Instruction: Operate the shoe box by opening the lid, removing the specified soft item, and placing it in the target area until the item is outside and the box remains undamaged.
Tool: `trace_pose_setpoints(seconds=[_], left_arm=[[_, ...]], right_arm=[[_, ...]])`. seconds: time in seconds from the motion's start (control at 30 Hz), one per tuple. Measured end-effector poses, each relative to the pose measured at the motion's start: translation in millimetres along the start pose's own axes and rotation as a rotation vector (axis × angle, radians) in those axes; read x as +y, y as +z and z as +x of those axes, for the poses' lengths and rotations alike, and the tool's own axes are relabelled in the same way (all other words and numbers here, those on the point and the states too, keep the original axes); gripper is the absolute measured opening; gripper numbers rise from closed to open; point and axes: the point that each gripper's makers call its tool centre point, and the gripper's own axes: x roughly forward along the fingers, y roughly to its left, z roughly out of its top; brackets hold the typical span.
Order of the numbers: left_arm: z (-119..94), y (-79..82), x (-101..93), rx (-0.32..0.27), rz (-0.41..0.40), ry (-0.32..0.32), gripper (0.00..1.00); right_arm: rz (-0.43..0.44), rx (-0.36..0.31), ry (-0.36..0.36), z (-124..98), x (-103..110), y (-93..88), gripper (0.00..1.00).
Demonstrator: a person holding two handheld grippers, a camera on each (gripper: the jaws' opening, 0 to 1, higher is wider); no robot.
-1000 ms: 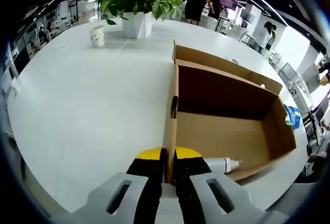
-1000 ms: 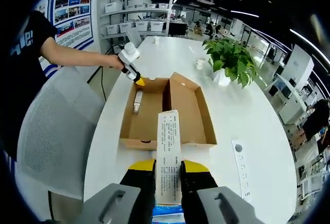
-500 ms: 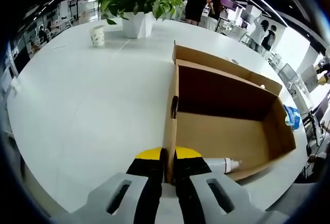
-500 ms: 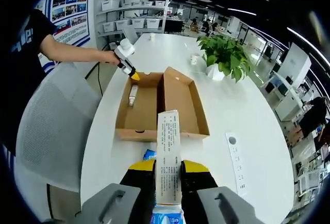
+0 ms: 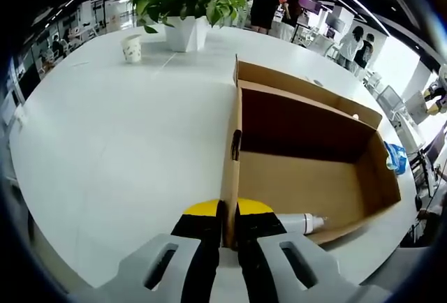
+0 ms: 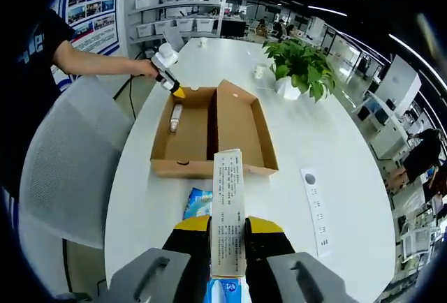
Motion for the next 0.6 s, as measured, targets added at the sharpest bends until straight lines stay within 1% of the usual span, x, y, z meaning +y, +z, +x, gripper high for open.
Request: trace_pose_setpoints(seconds=[0.47,0.6], left_arm=[[1,1.1,1.3,-0.001,0.003,0.003,0.04],[2,1.4,1.9,-0.004,-0.001,0.0,0.04]], right_arm=[[0.015,0.051,-0.01,4,-15,-31.7,0.14],[0.017,0.074,-0.016,5,-19,-43.3,0.14]])
